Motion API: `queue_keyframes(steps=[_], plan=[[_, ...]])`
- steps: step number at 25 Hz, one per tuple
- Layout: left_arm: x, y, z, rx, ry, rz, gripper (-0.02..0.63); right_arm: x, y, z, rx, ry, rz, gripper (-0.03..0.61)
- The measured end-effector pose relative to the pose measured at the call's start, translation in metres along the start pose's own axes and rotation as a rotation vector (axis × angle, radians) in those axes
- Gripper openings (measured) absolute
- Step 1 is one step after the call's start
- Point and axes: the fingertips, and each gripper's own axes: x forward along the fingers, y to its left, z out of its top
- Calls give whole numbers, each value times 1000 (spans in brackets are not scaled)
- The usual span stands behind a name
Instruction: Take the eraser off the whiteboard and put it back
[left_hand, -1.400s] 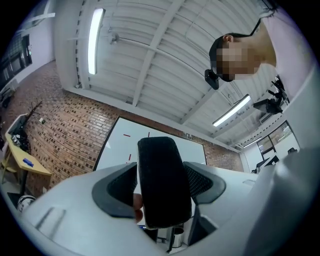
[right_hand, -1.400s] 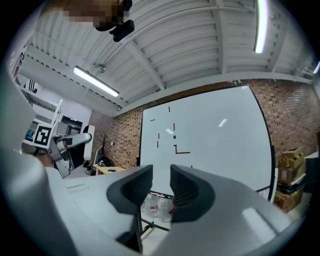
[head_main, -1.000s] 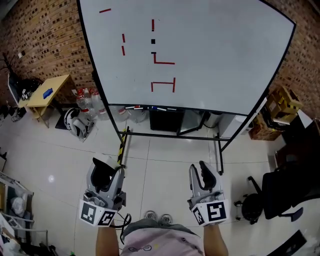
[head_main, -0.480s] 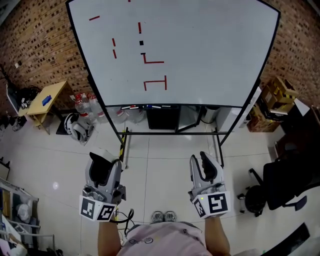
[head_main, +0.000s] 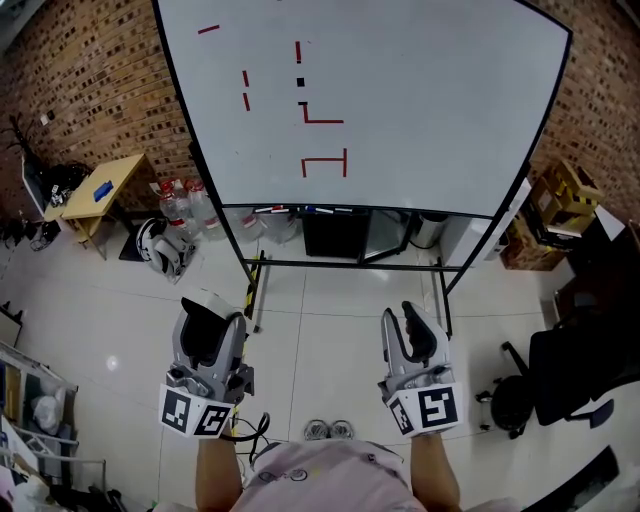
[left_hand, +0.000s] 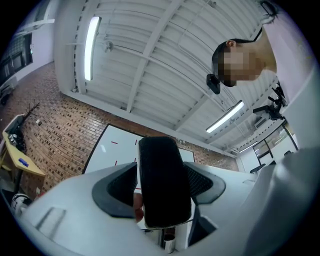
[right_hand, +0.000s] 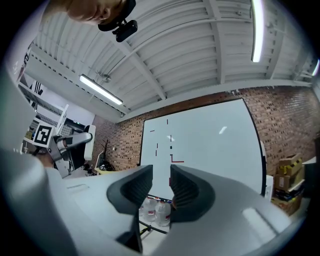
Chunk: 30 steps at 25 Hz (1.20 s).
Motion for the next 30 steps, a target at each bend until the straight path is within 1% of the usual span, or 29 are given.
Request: queue_keyframes(steps=[3,6,8,11,18,23,30], plan=[[0,-2,3,4,-7,-11,288,0,2,1,-1,-2,2,101],[-2,-3,11,-10,-46,-18,291,-2,3,2,-3,-3,2,101],[-3,-3,15,-6,-57,-19,293,-2,3,3,-2,-7,0,101],[-2,-2,15,1,-55,-13,295,-1,3,4,-3,-10,-2,101],[-1,5,11,-20,-57,9,295,2,0,0,-2,-6,-3,101],[3,8,5,-5,-42,28,295,6,-7,-6,4,-3,-4,101],[15,14,-8,15,-25,78,295,23,-20,-15,18,4,24,101]])
